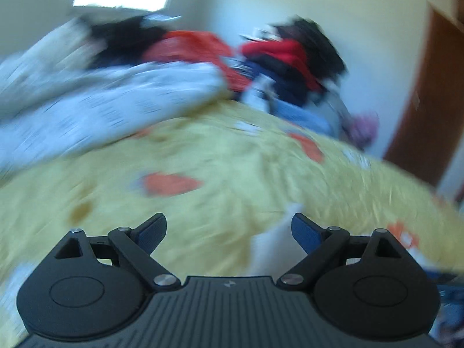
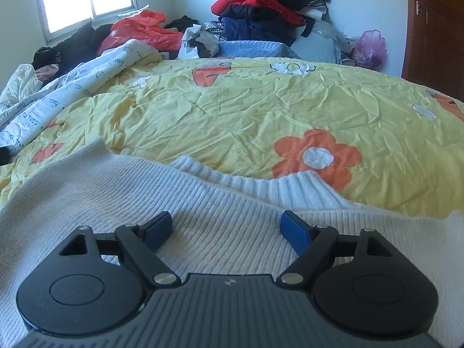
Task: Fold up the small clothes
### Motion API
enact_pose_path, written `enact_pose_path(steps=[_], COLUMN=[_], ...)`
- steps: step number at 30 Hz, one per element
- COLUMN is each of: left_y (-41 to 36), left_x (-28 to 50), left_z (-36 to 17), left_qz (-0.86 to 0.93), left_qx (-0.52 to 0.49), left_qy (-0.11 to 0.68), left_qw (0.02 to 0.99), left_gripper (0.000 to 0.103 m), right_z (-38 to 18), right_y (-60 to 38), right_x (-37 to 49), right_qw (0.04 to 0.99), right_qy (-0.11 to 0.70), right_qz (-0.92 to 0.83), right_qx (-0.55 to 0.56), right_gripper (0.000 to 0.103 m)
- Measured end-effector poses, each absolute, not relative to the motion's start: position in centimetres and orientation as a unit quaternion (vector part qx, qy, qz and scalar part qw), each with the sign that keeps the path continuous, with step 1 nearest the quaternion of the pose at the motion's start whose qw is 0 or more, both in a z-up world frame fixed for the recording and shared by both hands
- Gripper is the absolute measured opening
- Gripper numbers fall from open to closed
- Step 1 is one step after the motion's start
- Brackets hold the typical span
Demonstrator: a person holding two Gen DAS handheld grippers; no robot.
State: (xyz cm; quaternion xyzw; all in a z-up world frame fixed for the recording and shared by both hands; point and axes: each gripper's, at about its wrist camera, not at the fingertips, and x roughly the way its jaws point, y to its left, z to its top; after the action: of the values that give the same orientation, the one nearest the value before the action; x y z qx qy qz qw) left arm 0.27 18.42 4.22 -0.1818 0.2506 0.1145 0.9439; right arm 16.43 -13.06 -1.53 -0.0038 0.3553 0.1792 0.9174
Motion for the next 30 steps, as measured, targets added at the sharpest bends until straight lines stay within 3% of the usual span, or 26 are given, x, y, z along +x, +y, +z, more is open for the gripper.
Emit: enact_pose_path(steps=[4,8,15,17,18,25,30], left_y=[21.6,20.2,18.0,17.5,17.0,16.3,10.1], left_x=[-7.1,-10.1,-7.8,-6.8,-6.0,-6.6,-6.8], left_z=[2.0,-0.3,-1.4,-1.2,-1.2,-0.7,5.0], left_qz=[0.107,0.077,0.048,0.053,0.065,0.094,0.067], left_qx=[-0.358,-0.437,-0.440,-0.421,-0.401,-0.387,-0.242], left_qy=[0.263,0.287,0.317,0.327,0.344,0.342,0.292], left_qw=[0.889,0.849,0.839,0.844,0.846,0.851,0.923], left_gripper=[0.094,0.094,0.093,0.063,0.037,0.029,0.027], right_z=[-1.5,-1.5,-1.4,-1.4,-1.4,-1.4,-1.4], right_y=[-13.1,-13.1,-13.4,-13.4,-13.5,-14.0,-14.8], right_x=[16.5,16.3,16.2,16.2,16.2,16.2,16.4], right_qw=[0.916,0.917,0.917,0.917,0.917,0.916,0.912], right_qy=[0.356,0.354,0.353,0.351,0.351,0.350,0.350], right_qz=[0.184,0.184,0.185,0.186,0.186,0.193,0.205], right_qx=[0.000,0.000,0.011,0.015,0.016,0.034,0.066], right_gripper=[0.087,0.087,0.087,0.087,0.087,0.089,0.090])
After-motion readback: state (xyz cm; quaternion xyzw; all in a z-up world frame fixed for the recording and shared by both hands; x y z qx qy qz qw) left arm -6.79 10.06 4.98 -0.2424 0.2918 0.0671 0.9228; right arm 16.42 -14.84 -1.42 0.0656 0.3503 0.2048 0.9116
